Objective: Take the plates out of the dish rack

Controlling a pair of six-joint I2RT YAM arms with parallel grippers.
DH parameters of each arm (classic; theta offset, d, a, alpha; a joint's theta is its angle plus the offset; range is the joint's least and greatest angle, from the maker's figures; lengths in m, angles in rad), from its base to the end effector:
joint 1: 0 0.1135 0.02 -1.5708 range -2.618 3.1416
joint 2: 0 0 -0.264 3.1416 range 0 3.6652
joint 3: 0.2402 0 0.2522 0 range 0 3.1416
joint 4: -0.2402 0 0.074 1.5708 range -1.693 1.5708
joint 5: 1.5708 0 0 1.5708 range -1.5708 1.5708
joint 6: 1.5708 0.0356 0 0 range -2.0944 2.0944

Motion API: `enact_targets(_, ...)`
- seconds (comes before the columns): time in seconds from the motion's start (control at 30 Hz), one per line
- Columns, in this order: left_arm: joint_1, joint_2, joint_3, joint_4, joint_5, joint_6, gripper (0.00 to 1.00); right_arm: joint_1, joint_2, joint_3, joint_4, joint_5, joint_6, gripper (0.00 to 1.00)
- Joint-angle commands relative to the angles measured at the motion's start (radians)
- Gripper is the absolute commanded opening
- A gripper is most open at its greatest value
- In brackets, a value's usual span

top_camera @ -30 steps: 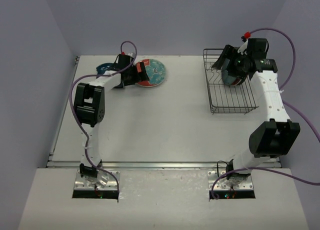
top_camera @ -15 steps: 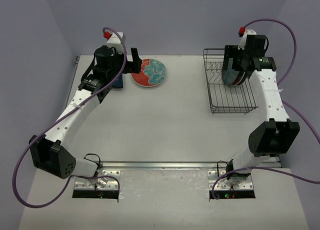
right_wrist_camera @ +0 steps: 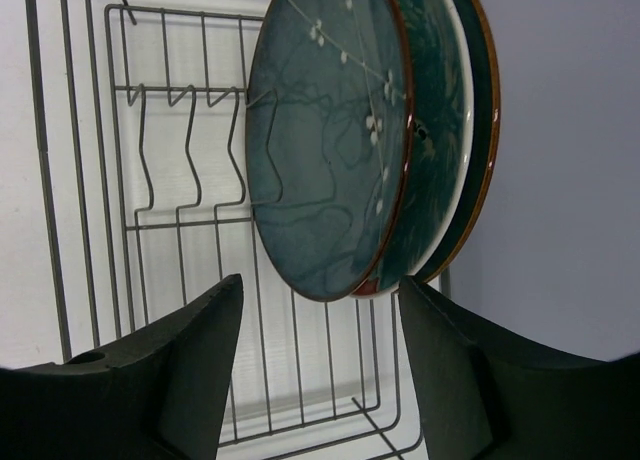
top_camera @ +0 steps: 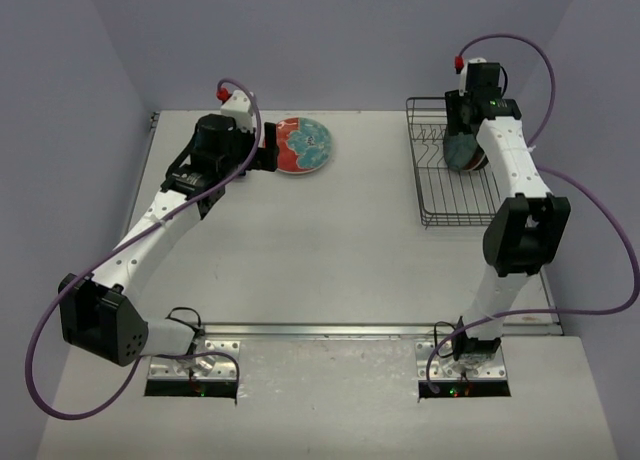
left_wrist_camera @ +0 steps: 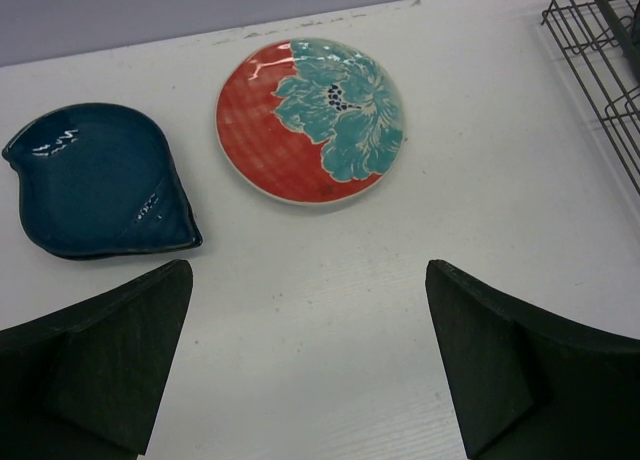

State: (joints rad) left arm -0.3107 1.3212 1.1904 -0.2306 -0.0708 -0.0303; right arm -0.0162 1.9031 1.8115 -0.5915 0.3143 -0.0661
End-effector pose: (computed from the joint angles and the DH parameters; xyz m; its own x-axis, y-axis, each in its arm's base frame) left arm 0.2939 -0.0917 0.3581 -0.3438 0.0787 -0.9357 0.2317 0.9728 -0.0033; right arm 0.4390 -0.0181 0.3323 -0.6466 -0.0523 -0.7610 0.2129 0.9456 -0.2459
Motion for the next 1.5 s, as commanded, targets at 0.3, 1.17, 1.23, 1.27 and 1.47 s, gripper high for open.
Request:
enact_targets(0.3,0.005,-0.005,0.009,0.056,0.005,-0.010,1.00,-0.004,0.097,0.147,0.082,0.061,-0.059,0.62)
enact_targets(1.17,0.005,0.035,0.043,0.033,0.031,-0.026,1.00,-0.044,0.101,0.223,0.023,-0.068,-0.024,0.55)
enact_targets(1.23,0.005,0.039,0.040,0.034,0.031,-0.026,1.00,-0.044,0.093,0.227,0.032,-0.049,-0.056,0.55)
enact_targets(1.27,0.005,0.041,0.040,0.035,0.032,-0.026,1.00,-0.045,0.100,0.232,0.035,-0.036,-0.064,0.55)
enact_targets(1.47,0.005,0.052,0.041,0.037,0.029,-0.022,1.00,-0.062,0.117,0.240,0.036,-0.021,-0.066,0.55)
